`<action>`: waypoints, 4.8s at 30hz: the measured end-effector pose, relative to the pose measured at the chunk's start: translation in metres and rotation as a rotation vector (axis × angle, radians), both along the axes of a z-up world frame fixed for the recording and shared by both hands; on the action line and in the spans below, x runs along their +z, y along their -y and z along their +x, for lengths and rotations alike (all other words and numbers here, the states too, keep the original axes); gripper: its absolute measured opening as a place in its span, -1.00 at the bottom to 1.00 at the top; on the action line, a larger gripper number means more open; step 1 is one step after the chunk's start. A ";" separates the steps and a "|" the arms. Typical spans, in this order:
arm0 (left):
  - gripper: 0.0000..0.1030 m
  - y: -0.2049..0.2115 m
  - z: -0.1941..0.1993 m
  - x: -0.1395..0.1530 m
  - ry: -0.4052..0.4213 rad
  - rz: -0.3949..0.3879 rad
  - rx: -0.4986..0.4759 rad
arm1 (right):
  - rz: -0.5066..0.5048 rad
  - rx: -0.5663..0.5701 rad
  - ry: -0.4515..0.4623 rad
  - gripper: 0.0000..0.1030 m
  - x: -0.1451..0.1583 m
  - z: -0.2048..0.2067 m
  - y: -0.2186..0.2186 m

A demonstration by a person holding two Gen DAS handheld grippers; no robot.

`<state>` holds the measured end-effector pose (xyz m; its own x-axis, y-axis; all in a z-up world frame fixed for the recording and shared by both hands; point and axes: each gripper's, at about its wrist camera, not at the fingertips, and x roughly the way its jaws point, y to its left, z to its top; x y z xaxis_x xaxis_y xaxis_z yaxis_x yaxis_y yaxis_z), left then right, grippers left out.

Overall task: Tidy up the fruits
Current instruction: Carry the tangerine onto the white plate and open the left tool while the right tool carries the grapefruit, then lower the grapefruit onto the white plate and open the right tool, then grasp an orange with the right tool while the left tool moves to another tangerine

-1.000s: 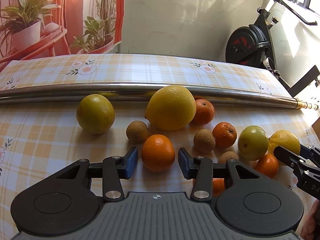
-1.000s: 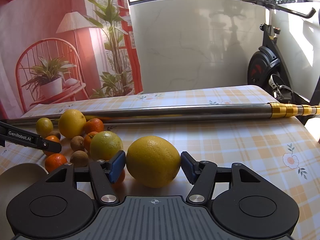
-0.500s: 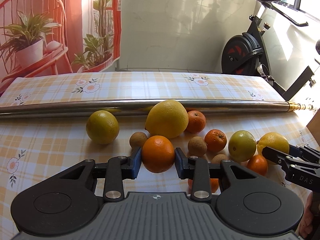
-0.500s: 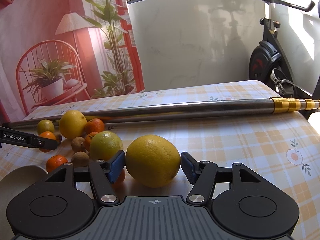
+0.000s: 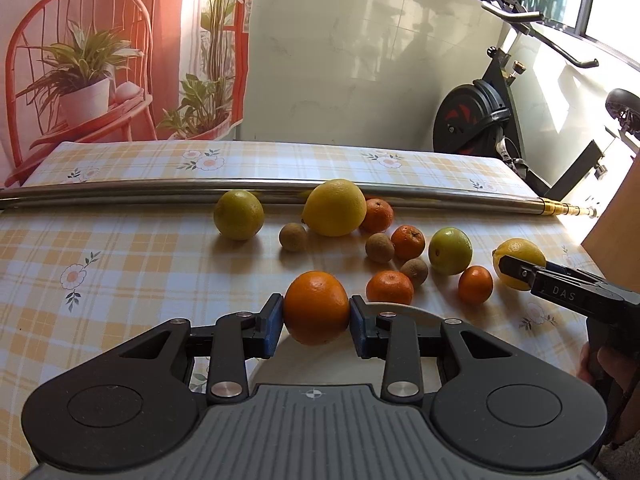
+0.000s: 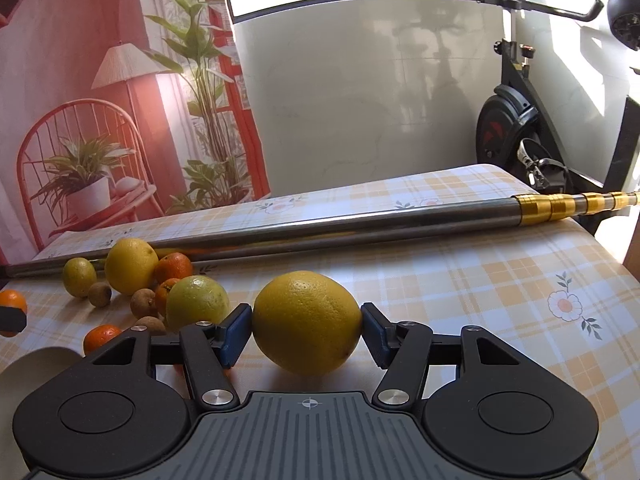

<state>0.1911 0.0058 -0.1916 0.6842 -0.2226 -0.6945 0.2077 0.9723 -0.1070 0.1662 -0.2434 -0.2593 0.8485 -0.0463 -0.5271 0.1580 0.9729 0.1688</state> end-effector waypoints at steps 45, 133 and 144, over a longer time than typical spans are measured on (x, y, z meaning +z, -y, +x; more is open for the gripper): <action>-0.28 -0.023 -0.055 -0.036 -0.043 0.024 -0.025 | 0.008 0.274 -0.125 0.07 0.032 -0.086 -0.120; -0.20 0.019 0.022 -0.005 -0.056 -0.064 0.011 | -0.024 0.265 -0.021 -0.33 0.003 0.004 -0.035; -0.14 0.042 0.070 -0.021 -0.197 -0.126 -0.028 | -0.013 0.251 0.007 -0.33 0.005 -0.002 -0.032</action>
